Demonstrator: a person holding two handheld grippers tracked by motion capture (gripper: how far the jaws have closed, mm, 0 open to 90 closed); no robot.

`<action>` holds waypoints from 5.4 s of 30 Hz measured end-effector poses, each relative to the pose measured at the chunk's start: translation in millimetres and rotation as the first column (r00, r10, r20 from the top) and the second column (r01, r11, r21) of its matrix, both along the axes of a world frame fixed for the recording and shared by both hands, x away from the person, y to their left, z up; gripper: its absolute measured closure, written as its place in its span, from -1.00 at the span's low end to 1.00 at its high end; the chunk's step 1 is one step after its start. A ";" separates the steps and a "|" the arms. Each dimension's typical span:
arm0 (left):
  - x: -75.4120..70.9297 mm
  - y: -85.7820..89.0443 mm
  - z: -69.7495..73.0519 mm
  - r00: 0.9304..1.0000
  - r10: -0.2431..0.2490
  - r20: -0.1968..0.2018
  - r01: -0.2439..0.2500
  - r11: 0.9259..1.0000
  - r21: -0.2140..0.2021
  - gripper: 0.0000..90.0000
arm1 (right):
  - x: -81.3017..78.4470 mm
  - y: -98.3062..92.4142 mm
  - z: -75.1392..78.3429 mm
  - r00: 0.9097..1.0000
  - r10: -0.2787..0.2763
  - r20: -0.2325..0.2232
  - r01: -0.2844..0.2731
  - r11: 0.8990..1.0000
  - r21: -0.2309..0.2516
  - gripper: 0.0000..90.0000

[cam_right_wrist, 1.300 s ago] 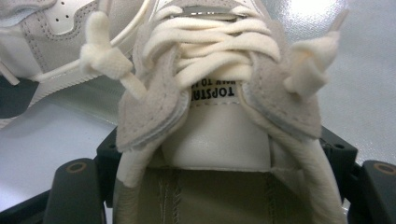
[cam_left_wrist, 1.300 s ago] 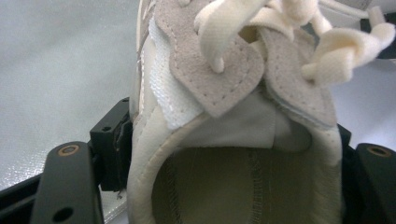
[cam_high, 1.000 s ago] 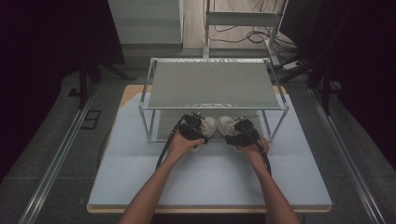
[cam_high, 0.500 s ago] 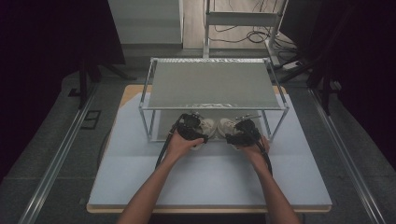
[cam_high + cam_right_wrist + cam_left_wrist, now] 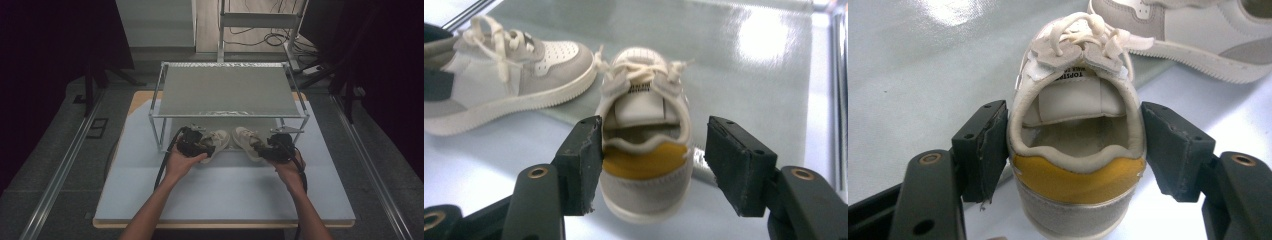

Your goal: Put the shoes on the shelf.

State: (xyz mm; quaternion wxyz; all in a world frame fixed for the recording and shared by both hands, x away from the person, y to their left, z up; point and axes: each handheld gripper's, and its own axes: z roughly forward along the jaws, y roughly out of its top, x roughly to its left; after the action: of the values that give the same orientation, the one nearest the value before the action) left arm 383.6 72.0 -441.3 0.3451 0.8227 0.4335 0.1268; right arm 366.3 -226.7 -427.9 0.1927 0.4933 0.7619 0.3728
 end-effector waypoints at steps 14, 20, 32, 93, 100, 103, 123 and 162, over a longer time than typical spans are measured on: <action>6.5 -9.7 1.2 1.000 0.008 0.019 -0.009 0.999 0.040 -0.36 | 0.9 4.0 -4.5 1.000 0.015 -0.010 -0.015 1.000 0.002 -0.05; -7.1 -2.8 11.0 0.998 0.044 0.041 -0.043 0.999 -0.028 -0.35 | -6.0 -3.6 -1.9 1.000 0.009 0.014 -0.009 1.000 0.005 0.03; -28.2 33.9 23.3 0.993 0.079 0.093 -0.073 0.995 -0.061 0.40 | -14.9 -27.7 2.1 0.999 -0.018 0.039 0.017 1.000 0.010 0.54; -6.3 -10.8 -28.2 0.994 -0.018 -0.108 0.007 0.995 -0.097 0.81 | -1.1 15.8 -43.9 0.998 0.043 -0.055 -0.043 0.999 -0.001 0.87; -25.6 -10.3 -18.6 0.996 -0.054 -0.075 0.045 0.992 -0.118 0.81 | -14.8 15.0 -38.1 0.997 0.074 -0.026 -0.073 0.997 0.024 0.87; -31.9 -13.7 -12.3 0.996 -0.069 -0.059 0.062 0.991 -0.118 0.81 | -21.4 16.5 -33.5 0.996 0.090 -0.013 -0.089 0.995 0.033 0.87; -24.4 -24.8 -8.3 0.994 -0.085 -0.064 0.078 0.991 -0.105 0.84 | -20.9 26.1 -29.3 0.994 0.106 -0.001 -0.106 0.994 0.038 0.87; 11.8 -27.2 -10.2 0.994 -0.092 -0.057 0.089 0.995 -0.043 0.82 | -22.3 35.1 -32.4 0.991 0.133 0.000 -0.133 0.990 0.039 0.89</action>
State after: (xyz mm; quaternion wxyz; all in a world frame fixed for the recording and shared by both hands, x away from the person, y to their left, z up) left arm 395.4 44.8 -451.4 0.3539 0.8379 0.4082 0.0778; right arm 344.1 -191.5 -460.3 0.1567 0.4455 0.7861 0.3989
